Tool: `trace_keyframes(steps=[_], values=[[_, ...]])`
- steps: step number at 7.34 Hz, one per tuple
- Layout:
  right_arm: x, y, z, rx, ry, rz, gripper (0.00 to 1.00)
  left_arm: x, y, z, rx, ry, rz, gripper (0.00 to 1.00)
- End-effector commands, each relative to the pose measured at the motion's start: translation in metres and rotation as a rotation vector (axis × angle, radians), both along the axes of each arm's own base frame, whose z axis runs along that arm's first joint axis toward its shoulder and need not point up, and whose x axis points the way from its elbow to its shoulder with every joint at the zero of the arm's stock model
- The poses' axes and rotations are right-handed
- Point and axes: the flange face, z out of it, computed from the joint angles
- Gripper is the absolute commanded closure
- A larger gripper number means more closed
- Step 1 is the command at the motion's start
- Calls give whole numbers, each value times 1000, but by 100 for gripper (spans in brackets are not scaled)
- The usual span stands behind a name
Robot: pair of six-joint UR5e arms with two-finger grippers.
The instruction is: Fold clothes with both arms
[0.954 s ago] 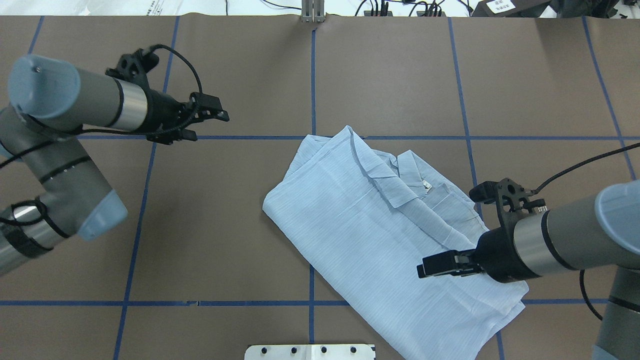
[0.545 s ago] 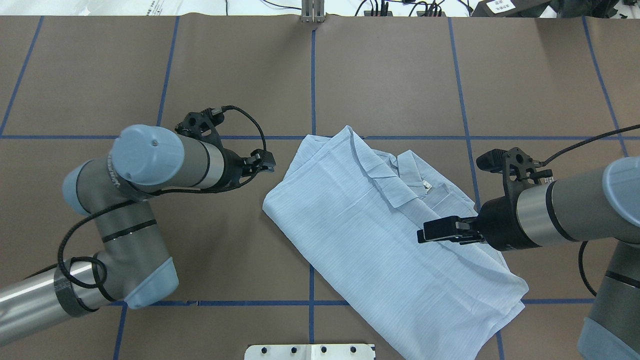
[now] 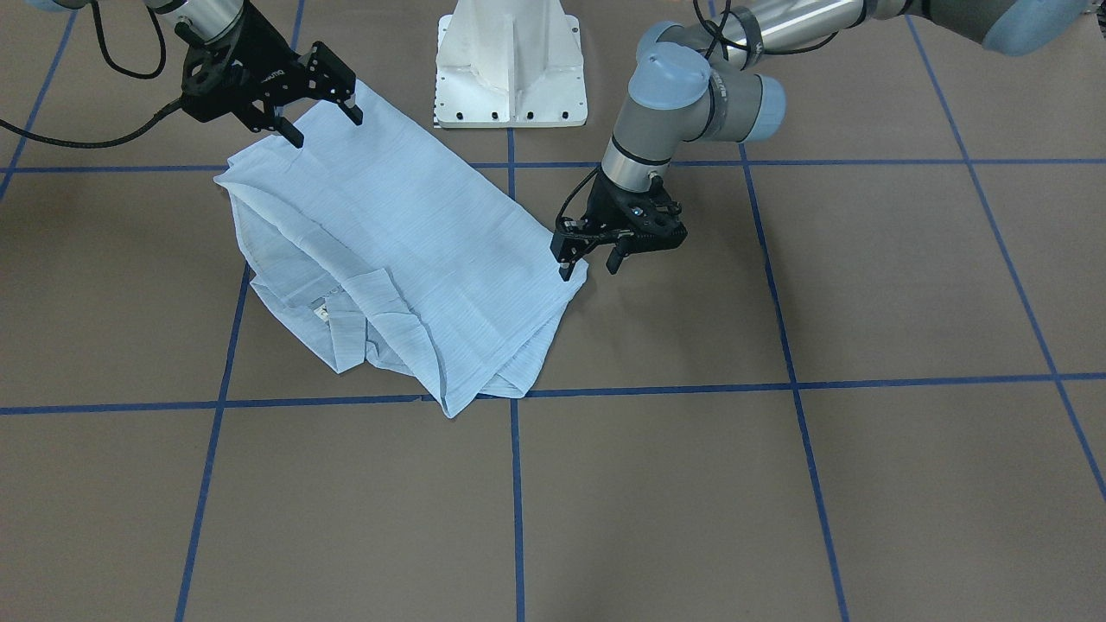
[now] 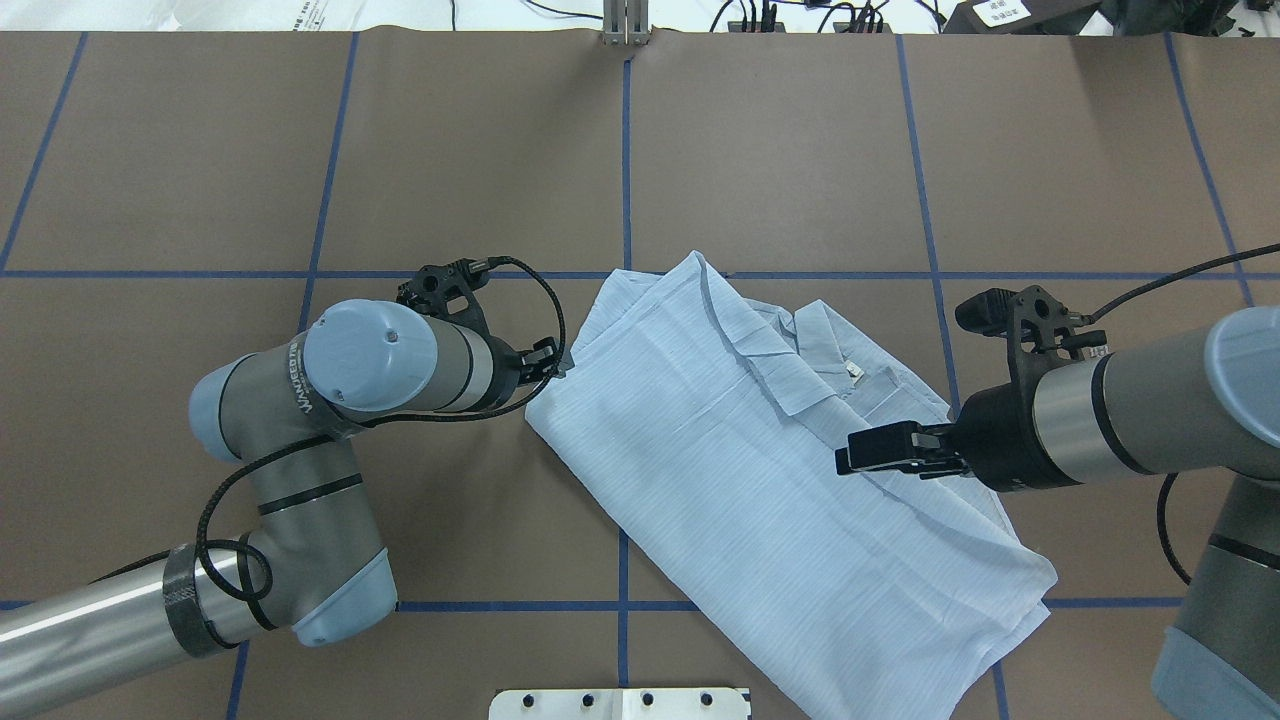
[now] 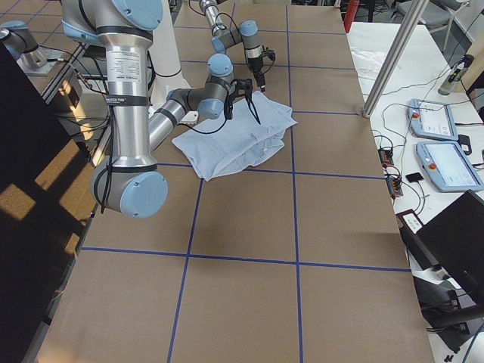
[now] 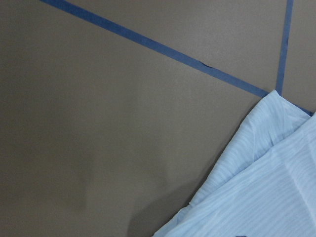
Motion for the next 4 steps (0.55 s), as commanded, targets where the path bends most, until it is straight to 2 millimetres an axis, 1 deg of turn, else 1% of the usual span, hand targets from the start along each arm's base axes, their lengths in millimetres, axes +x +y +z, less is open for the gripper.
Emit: trace_keyframes(steps=[1, 2, 3, 4], values=[[-1, -1, 3, -3, 5, 1, 0, 11, 11, 0, 2, 0, 21, 25], [-2, -3, 5, -6, 10, 5, 0, 14, 15, 1, 3, -2, 30, 25], [-2, -3, 5, -4, 11, 8, 0, 17, 18, 2, 0, -4, 35, 29], [-2, -3, 4, -4, 9, 8, 0, 17, 18, 1, 4, 4, 35, 36]])
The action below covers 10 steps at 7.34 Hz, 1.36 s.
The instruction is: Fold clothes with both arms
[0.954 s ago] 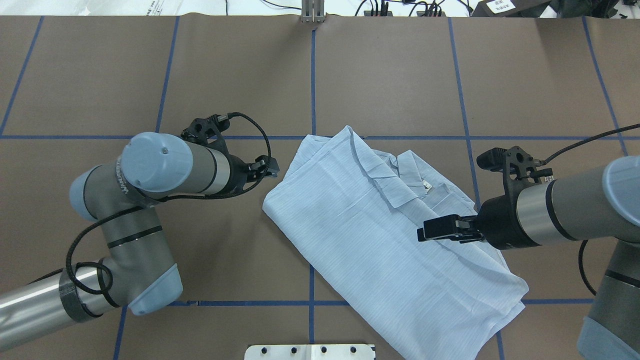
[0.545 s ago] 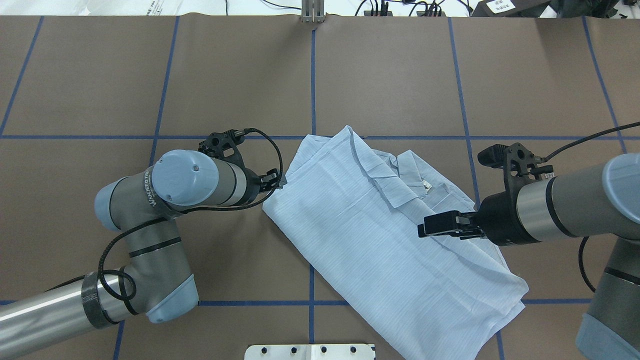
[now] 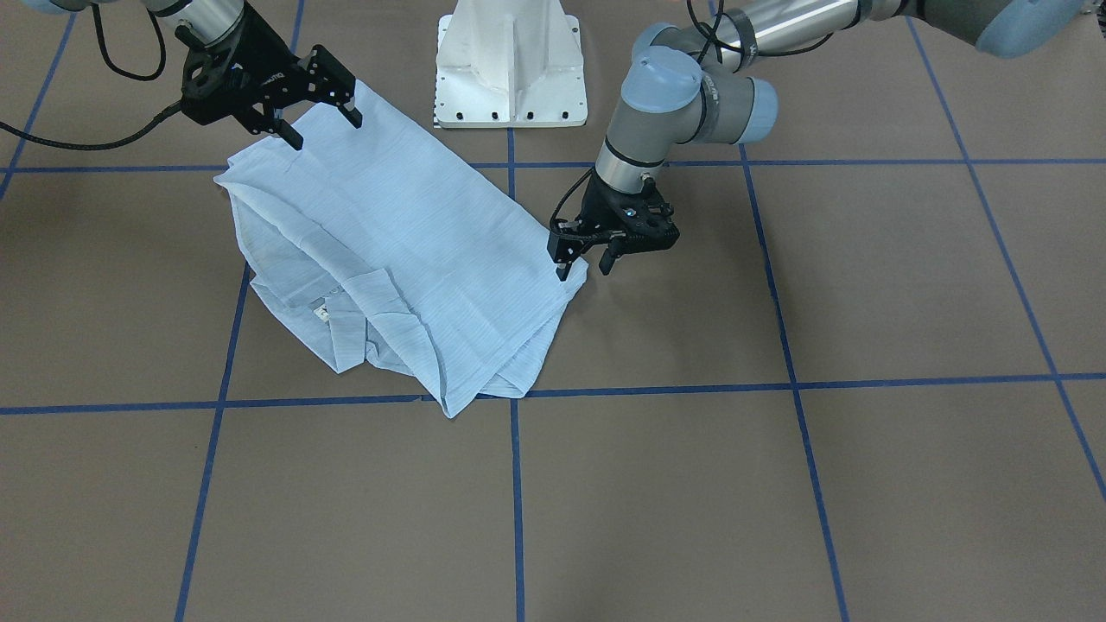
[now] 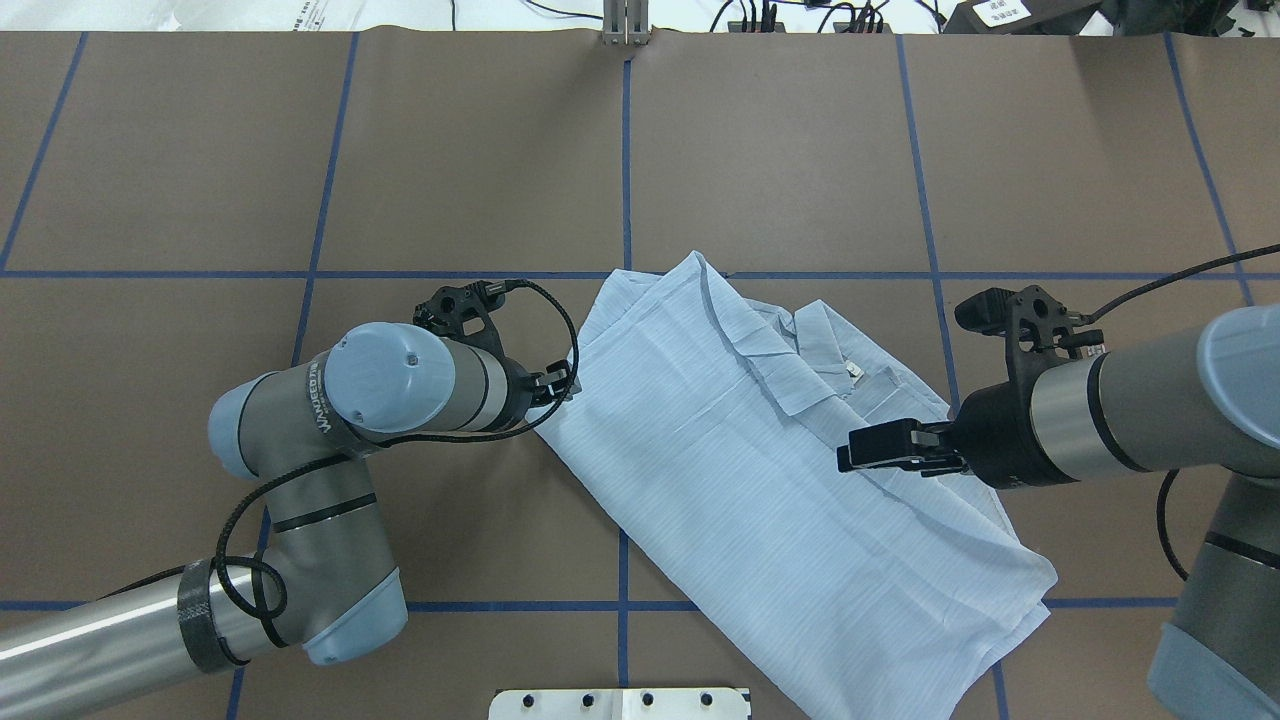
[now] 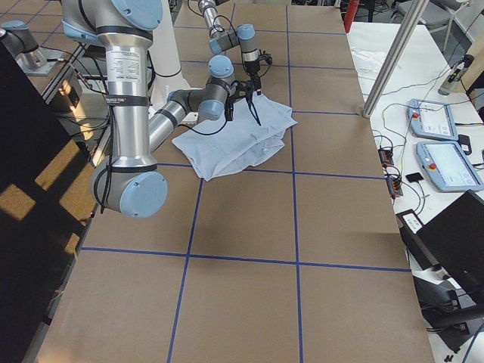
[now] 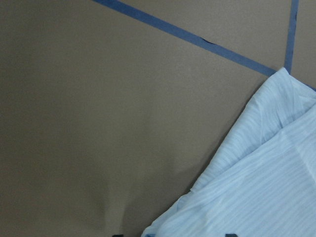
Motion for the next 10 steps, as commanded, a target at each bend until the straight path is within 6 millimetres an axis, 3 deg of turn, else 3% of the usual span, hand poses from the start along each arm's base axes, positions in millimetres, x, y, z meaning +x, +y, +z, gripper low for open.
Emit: trace_keyframes(steps=[1, 8, 10], values=[[0, 0, 0, 1, 0, 3, 0, 1, 1, 1, 1, 2, 2, 40], [-1, -1, 2, -3, 6, 15, 0, 4, 0, 6, 12, 23, 3, 42], [-1, -1, 2, -2, 7, 15, 0, 2, -1, 2, 14, 27, 1, 67]])
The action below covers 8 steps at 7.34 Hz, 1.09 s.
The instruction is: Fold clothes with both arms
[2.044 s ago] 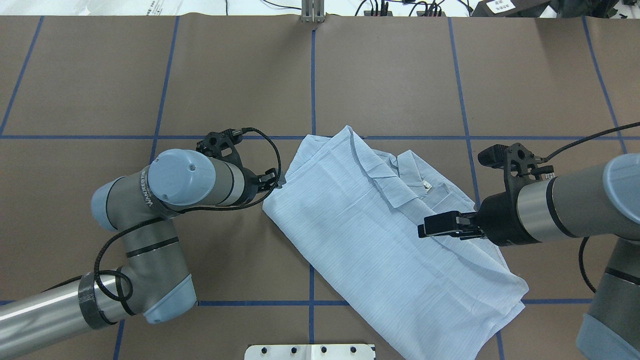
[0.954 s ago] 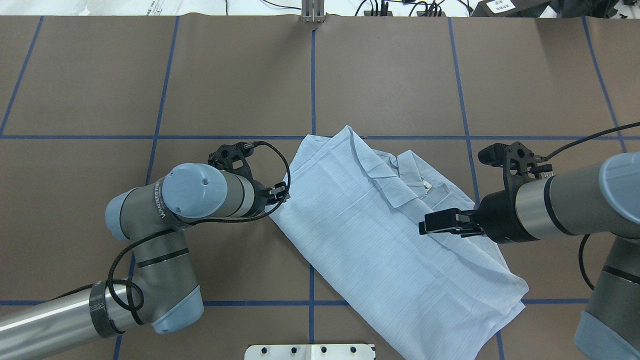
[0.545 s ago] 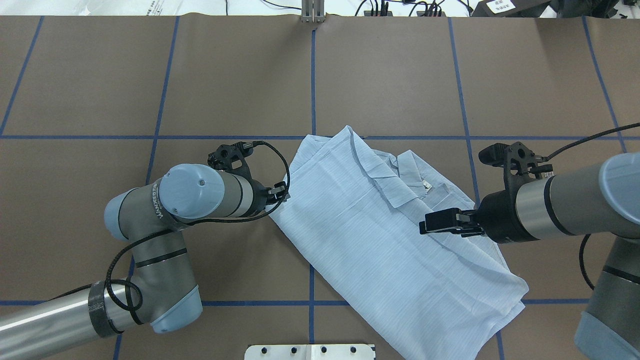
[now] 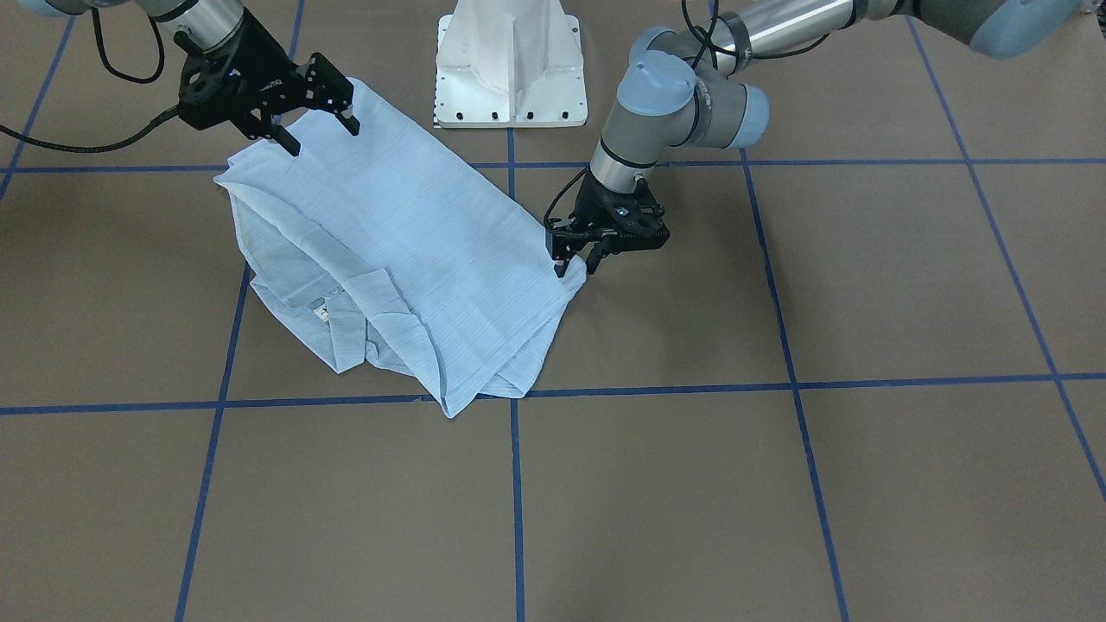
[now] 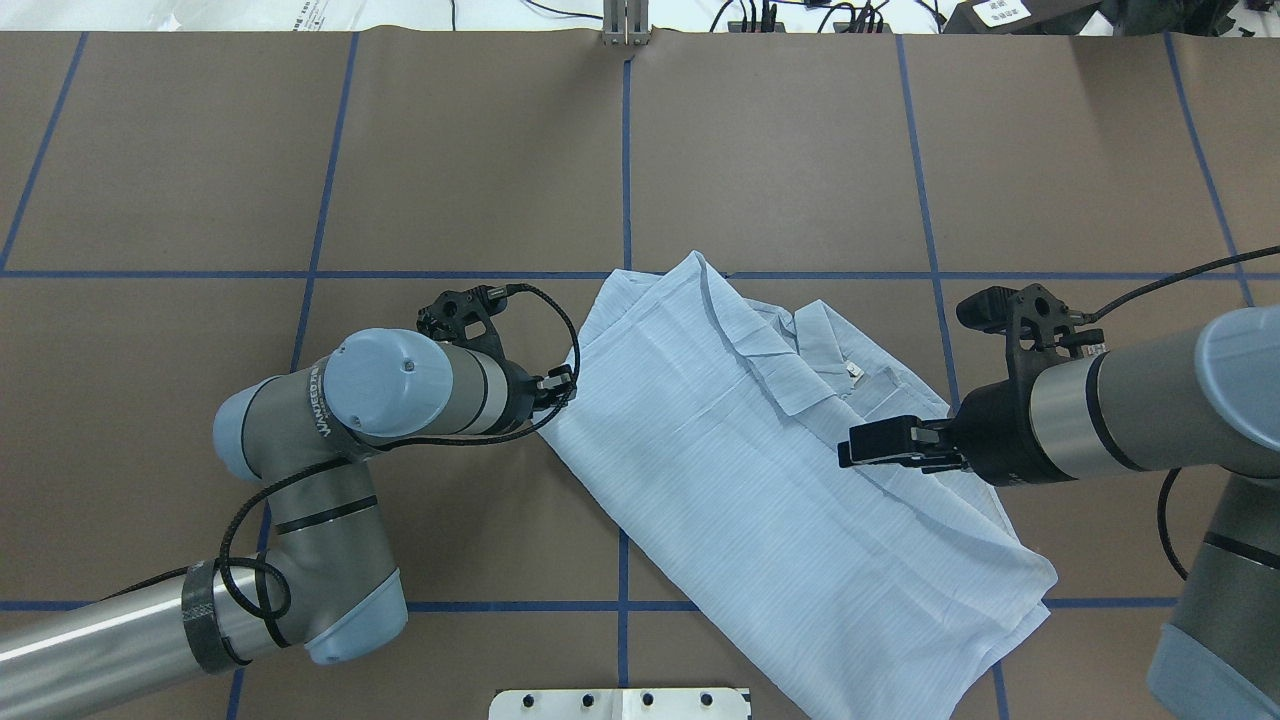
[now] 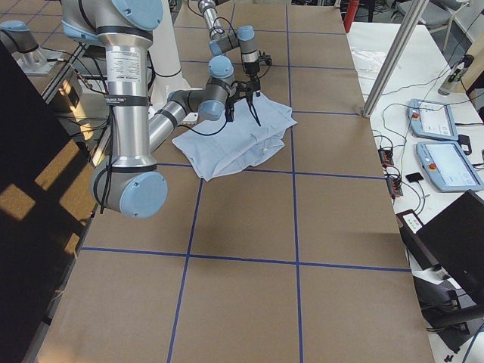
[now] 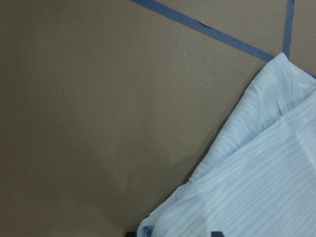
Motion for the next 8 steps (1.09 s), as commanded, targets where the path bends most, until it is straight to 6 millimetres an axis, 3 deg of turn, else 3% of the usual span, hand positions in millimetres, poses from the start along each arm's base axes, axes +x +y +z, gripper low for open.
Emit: trace_keyframes(steps=[1, 2, 3, 5, 6, 8], values=[[-2, -1, 2, -1, 3, 0, 0, -2, -1, -3, 3, 5, -3, 74], [-3, -2, 3, -4, 6, 0, 0, -5, -4, -3, 3, 5, -9, 93], [-3, -2, 4, -3, 7, 0, 0, -14, -17, -3, 1, 5, -29, 100], [-3, -2, 4, -5, 7, 0, 0, -51, -66, 1, 76, -36, -66, 100], [-3, -2, 4, -3, 7, 1, 0, -66, -101, 6, 118, -71, -90, 100], [-3, -4, 5, 2, 10, 12, 0, -31, -184, 18, 163, -71, -138, 100]])
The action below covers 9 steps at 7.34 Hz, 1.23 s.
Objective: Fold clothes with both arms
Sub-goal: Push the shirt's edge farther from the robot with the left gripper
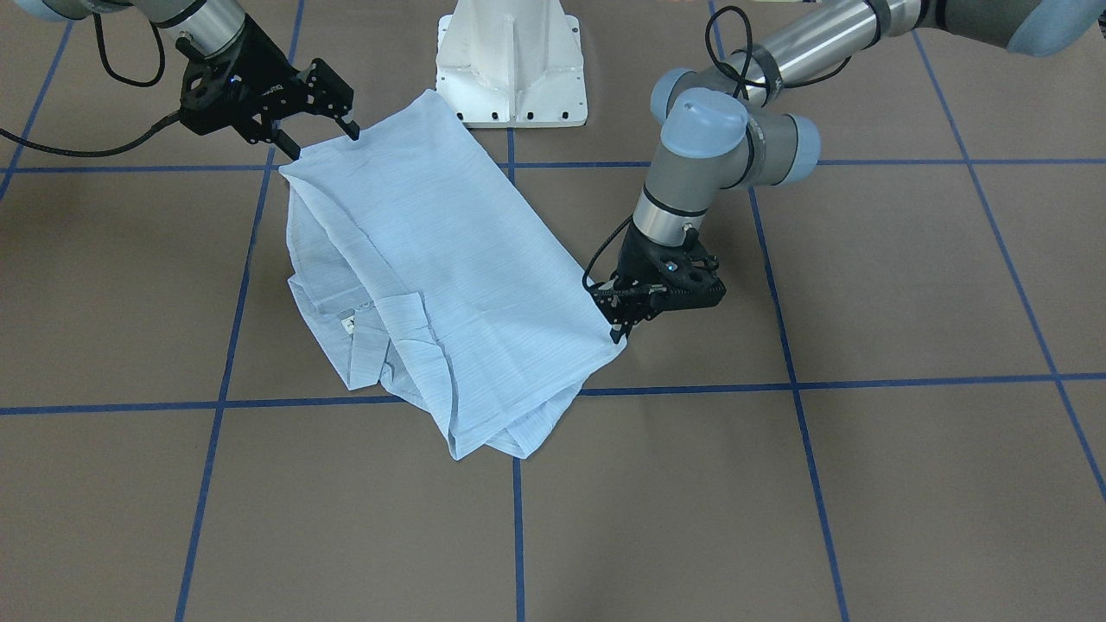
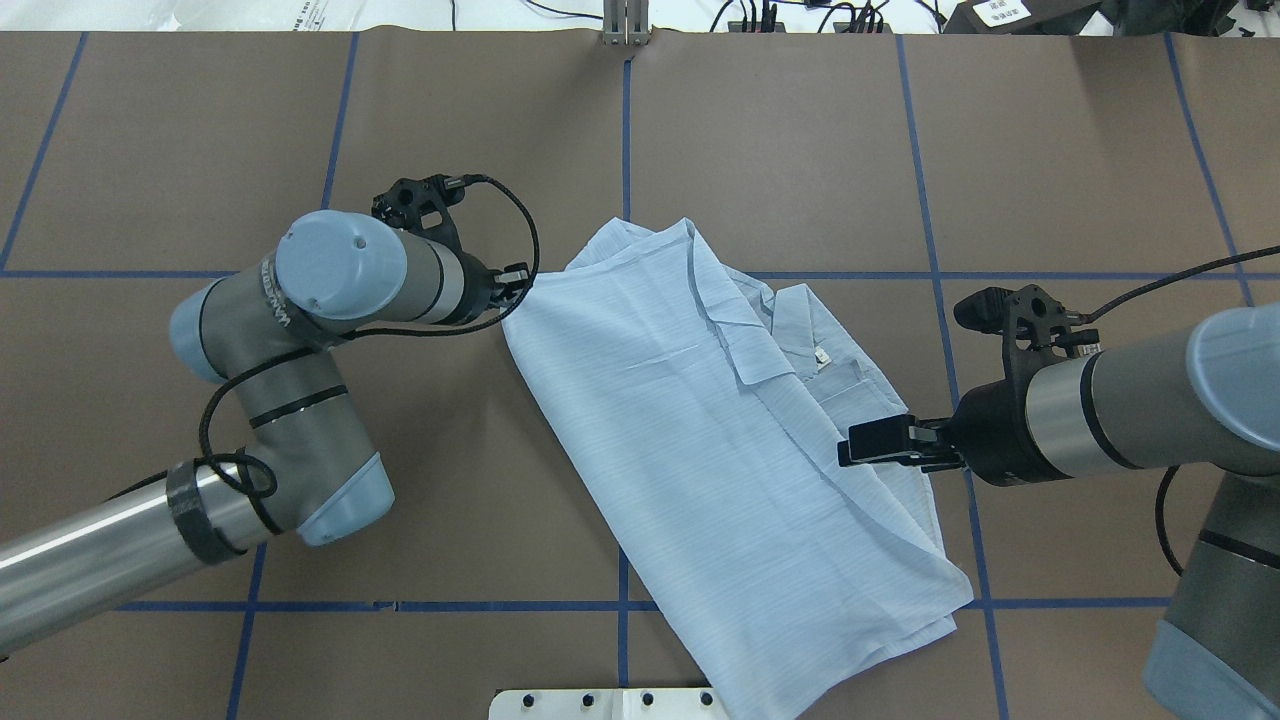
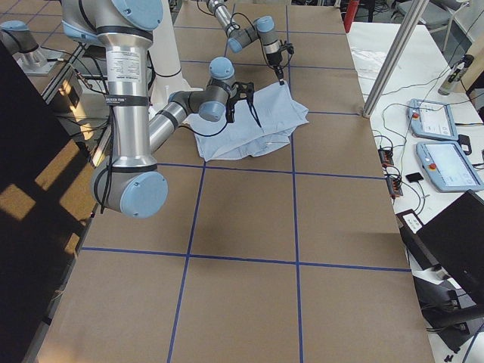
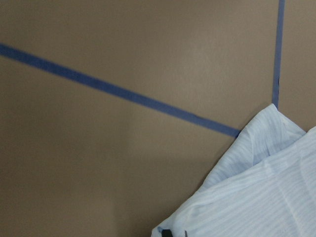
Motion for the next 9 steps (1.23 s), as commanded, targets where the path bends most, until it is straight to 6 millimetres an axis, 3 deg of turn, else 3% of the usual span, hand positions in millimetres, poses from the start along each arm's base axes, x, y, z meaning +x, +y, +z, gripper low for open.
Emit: trace_keyframes(steps=[1, 3, 4, 5, 6, 7, 8, 9], values=[[-1, -3, 3, 6, 10, 21, 0, 22, -90, 14, 98, 4, -39, 100], [-1, -6, 3, 16, 16, 45, 0, 5, -140, 9, 184, -7, -62, 100], [-2, -8, 6, 18, 24, 57, 0, 12, -155, 6, 249, 20, -94, 100], [-6, -11, 12, 22, 39, 67, 0, 15, -158, 6, 268, 28, -104, 100], [-8, -12, 16, 24, 49, 74, 0, 15, -159, 2, 277, 29, -107, 20], [-9, -14, 17, 29, 55, 86, 0, 13, -160, -2, 271, 41, -115, 0], [-14, -14, 21, 35, 69, 97, 0, -4, -163, -13, 284, 57, -119, 0], [-31, -21, 17, 38, 67, 94, 0, -10, -152, -18, 241, 41, -75, 0]])
